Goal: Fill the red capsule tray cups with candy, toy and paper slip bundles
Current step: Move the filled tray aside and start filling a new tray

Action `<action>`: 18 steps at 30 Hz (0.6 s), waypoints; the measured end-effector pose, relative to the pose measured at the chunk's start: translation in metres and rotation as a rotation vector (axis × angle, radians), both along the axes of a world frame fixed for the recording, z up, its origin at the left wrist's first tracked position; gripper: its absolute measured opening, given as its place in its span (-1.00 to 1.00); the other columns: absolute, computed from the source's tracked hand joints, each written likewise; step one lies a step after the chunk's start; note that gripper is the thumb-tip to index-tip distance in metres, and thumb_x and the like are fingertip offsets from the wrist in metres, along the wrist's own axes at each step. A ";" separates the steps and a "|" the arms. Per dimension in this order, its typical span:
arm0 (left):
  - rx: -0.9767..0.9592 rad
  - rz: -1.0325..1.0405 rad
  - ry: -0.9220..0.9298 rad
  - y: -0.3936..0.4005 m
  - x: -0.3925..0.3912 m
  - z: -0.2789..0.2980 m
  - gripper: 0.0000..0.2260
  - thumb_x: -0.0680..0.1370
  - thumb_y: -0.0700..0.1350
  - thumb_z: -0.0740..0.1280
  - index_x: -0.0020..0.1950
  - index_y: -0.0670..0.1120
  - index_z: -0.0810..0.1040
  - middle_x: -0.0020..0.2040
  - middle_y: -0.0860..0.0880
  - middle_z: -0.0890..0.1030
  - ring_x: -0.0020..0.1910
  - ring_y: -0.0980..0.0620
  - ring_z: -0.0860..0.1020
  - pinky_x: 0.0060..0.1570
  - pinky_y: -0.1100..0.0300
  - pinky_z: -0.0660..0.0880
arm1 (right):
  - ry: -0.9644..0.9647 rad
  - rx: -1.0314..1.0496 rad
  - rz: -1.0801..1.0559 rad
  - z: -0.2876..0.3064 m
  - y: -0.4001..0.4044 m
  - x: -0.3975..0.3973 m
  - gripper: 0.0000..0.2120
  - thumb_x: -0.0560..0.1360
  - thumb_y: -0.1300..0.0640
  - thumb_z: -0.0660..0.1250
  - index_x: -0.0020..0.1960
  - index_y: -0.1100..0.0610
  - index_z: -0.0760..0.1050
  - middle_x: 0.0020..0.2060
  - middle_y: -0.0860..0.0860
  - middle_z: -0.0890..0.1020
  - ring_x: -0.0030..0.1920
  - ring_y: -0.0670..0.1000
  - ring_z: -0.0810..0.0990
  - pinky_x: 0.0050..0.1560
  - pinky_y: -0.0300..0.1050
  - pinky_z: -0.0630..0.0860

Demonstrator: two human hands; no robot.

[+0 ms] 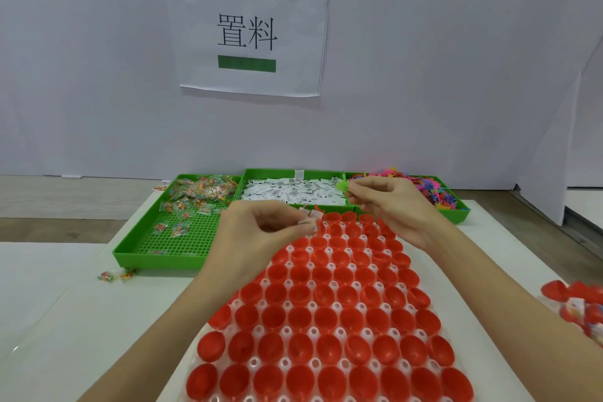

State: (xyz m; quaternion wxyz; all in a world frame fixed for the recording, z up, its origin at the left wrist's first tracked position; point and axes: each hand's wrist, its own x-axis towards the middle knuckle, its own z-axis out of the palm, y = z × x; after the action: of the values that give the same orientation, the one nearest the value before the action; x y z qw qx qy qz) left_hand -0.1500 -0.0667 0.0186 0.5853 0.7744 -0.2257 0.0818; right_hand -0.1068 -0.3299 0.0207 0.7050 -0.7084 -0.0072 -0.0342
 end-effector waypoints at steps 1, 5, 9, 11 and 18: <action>0.002 0.008 -0.008 -0.005 0.006 0.003 -0.91 0.40 -0.03 0.62 -0.14 0.04 0.77 -0.21 0.09 0.75 -0.17 0.13 0.73 -0.08 0.26 0.64 | -0.007 0.006 0.044 0.002 0.005 -0.005 -0.88 0.49 0.19 0.50 0.01 0.18 0.74 -0.07 0.11 0.74 -0.06 -0.03 0.71 -0.04 -0.25 0.63; -0.017 0.059 0.002 -0.027 0.030 0.012 -0.89 0.40 -0.06 0.62 -0.13 -0.01 0.76 -0.16 0.09 0.76 -0.17 0.15 0.73 -0.10 0.24 0.65 | -0.033 0.025 0.172 0.010 0.021 -0.013 -0.82 0.48 0.18 0.51 0.06 0.23 0.71 -0.06 0.11 0.73 -0.04 -0.02 0.70 -0.05 -0.27 0.60; -0.022 0.059 -0.043 -0.042 0.044 0.016 -0.90 0.42 -0.13 0.61 -0.13 -0.08 0.74 -0.25 0.04 0.75 -0.24 0.12 0.73 -0.18 0.34 0.60 | -0.091 -0.021 0.175 0.021 0.019 -0.008 -0.79 0.51 0.15 0.50 0.08 0.24 0.70 -0.09 0.12 0.72 -0.04 -0.01 0.69 0.00 -0.26 0.59; -0.049 0.066 -0.063 -0.047 0.046 0.015 -0.90 0.42 -0.17 0.61 -0.13 -0.11 0.74 -0.27 0.01 0.74 -0.26 0.08 0.73 -0.19 0.33 0.61 | -0.111 -0.064 0.161 0.025 0.014 -0.004 -0.81 0.52 0.14 0.50 0.06 0.23 0.70 -0.11 0.13 0.71 -0.03 0.01 0.69 0.05 -0.22 0.60; -0.047 0.066 -0.106 -0.058 0.060 0.009 -0.90 0.42 -0.18 0.61 -0.11 -0.11 0.74 -0.22 0.02 0.75 -0.24 0.10 0.73 -0.13 0.20 0.67 | -0.090 -0.012 0.118 0.016 0.004 0.005 -0.82 0.54 0.25 0.45 0.09 0.33 0.66 -0.03 0.24 0.69 -0.06 0.05 0.68 0.05 -0.21 0.62</action>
State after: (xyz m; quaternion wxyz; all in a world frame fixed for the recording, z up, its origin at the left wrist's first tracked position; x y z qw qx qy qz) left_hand -0.0902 -0.1249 0.0278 0.5876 0.7620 -0.2290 0.1474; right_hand -0.1014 -0.3261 0.0368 0.7006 -0.7085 -0.0806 -0.0243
